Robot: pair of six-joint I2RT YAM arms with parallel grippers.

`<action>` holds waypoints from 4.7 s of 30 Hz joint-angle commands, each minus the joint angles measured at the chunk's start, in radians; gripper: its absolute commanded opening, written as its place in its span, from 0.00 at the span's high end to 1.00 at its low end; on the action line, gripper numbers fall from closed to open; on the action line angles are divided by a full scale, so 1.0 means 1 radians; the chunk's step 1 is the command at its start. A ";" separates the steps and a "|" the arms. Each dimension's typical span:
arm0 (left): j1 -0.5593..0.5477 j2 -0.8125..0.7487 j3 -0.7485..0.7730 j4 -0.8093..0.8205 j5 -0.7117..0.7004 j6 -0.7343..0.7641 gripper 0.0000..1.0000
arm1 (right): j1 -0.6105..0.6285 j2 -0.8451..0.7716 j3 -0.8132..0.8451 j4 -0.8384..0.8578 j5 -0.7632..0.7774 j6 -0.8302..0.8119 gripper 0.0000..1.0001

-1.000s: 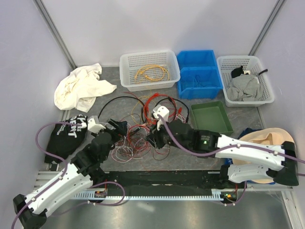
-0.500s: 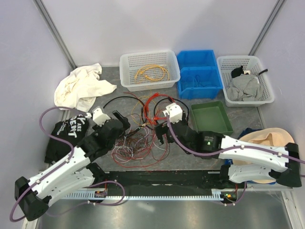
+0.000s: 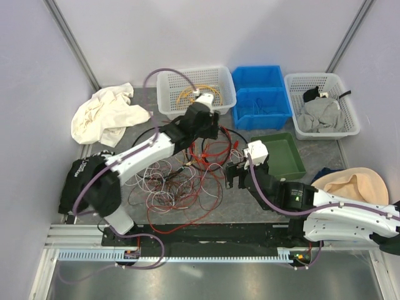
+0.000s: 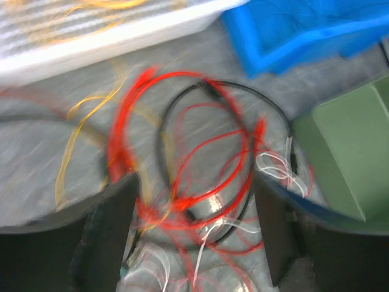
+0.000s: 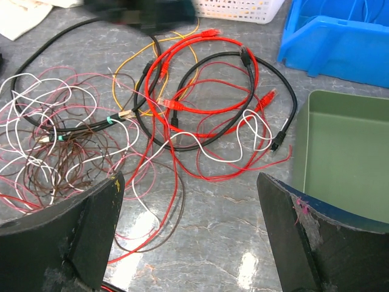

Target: Untangle the cables

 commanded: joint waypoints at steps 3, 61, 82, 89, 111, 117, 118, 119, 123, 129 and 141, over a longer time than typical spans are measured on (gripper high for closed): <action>0.005 0.326 0.339 -0.230 0.295 0.323 0.33 | -0.002 -0.054 -0.021 0.040 0.049 -0.005 0.02; 0.015 -0.239 0.247 -0.348 0.304 0.297 0.98 | -0.002 -0.384 -0.130 0.169 0.079 -0.018 0.04; 0.045 -0.437 -0.060 -0.375 0.604 0.127 0.98 | 0.000 -0.190 -0.047 0.371 -0.054 -0.074 0.02; 0.045 -0.572 -0.043 -0.255 0.701 0.119 0.98 | 0.000 -0.177 -0.038 0.362 -0.047 -0.074 0.02; 0.051 -0.599 -0.011 -0.139 0.772 0.064 0.98 | 0.000 -0.062 -0.208 0.814 0.053 -0.341 0.02; 0.051 -0.585 0.072 -0.083 0.814 -0.063 0.98 | -0.012 0.067 -0.429 1.477 0.039 -0.540 0.02; 0.051 -0.582 0.090 -0.081 0.822 -0.088 0.98 | -0.014 0.092 -0.434 1.524 0.041 -0.587 0.02; 0.051 -0.576 0.096 -0.081 0.828 -0.097 0.98 | -0.021 0.115 -0.440 1.623 0.041 -0.609 0.02; 0.054 -0.566 0.116 -0.086 0.858 -0.137 0.98 | -0.029 0.269 -0.480 1.967 -0.028 -0.779 0.05; 0.069 -0.563 0.106 -0.124 0.862 -0.131 0.98 | -0.029 0.324 -0.484 2.154 -0.082 -0.877 0.05; 0.092 -0.568 0.008 -0.095 0.960 -0.177 0.98 | -0.031 0.164 -0.480 2.128 -0.174 -0.864 0.05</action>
